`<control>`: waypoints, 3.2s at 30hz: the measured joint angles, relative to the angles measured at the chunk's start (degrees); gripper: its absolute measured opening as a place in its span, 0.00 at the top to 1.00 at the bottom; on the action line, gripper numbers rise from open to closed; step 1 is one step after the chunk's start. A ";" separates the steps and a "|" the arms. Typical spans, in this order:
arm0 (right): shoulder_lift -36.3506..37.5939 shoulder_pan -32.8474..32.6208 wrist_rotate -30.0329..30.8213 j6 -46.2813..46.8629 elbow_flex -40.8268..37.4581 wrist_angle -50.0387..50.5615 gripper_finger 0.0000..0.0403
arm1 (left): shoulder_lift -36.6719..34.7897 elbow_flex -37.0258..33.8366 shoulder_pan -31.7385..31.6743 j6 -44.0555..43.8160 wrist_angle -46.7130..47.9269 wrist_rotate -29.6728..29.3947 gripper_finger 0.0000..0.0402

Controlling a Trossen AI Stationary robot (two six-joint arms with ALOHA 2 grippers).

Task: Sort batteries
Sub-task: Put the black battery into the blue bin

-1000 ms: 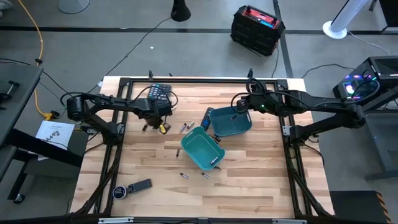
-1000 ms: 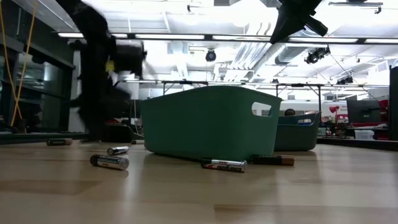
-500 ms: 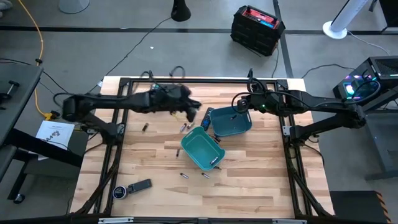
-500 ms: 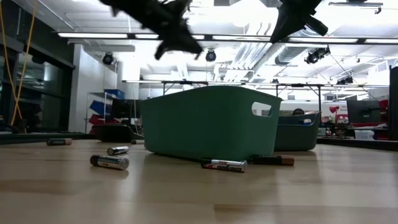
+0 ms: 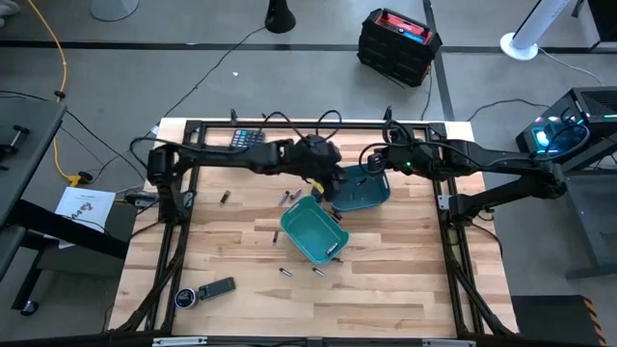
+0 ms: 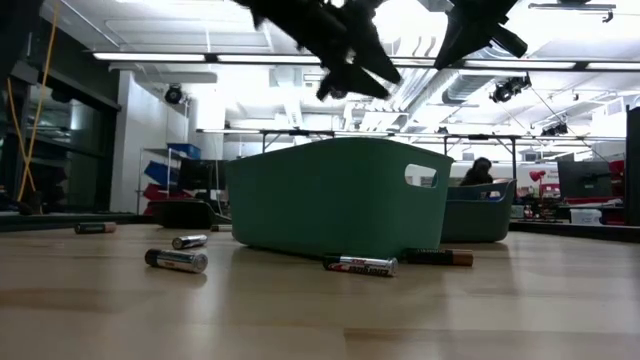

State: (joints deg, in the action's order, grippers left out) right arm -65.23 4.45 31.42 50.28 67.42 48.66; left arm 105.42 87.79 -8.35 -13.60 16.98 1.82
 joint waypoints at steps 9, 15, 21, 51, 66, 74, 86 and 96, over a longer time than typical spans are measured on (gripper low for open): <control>0.01 0.02 -0.18 -1.22 -0.02 0.42 1.00 | -16.72 -12.75 1.29 -4.60 27.95 -10.52 0.53; 0.00 0.02 -0.36 -1.26 -0.02 0.39 1.00 | -31.84 -35.20 5.66 -28.93 34.35 -16.80 0.53; 0.00 0.02 -0.42 -1.26 -0.02 -0.02 1.00 | -38.36 -50.76 3.71 -40.31 42.60 -16.11 0.53; 0.00 0.00 -1.77 -0.22 -0.02 -0.42 1.00 | -30.88 -42.35 -3.29 -22.59 -14.25 -7.71 0.92; 0.00 0.00 -2.17 -0.26 -0.02 -0.77 1.00 | 1.08 -5.36 -0.47 -4.68 -14.17 1.98 0.75; 0.00 0.00 -2.80 -1.06 -0.02 -0.35 1.00 | 3.07 3.99 -0.71 1.81 7.51 2.31 0.53; -0.25 -4.01 -25.80 -4.99 -0.02 0.30 1.00 | -11.07 -11.21 10.59 3.52 18.29 0.15 0.52; -9.26 -34.79 -27.09 19.85 -7.48 -5.63 0.99 | -38.15 -38.39 14.43 -18.31 11.81 -16.01 0.52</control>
State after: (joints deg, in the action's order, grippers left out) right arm -74.49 -30.34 4.33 70.13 59.93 43.04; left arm 67.26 49.40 6.07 -31.91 28.79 -14.20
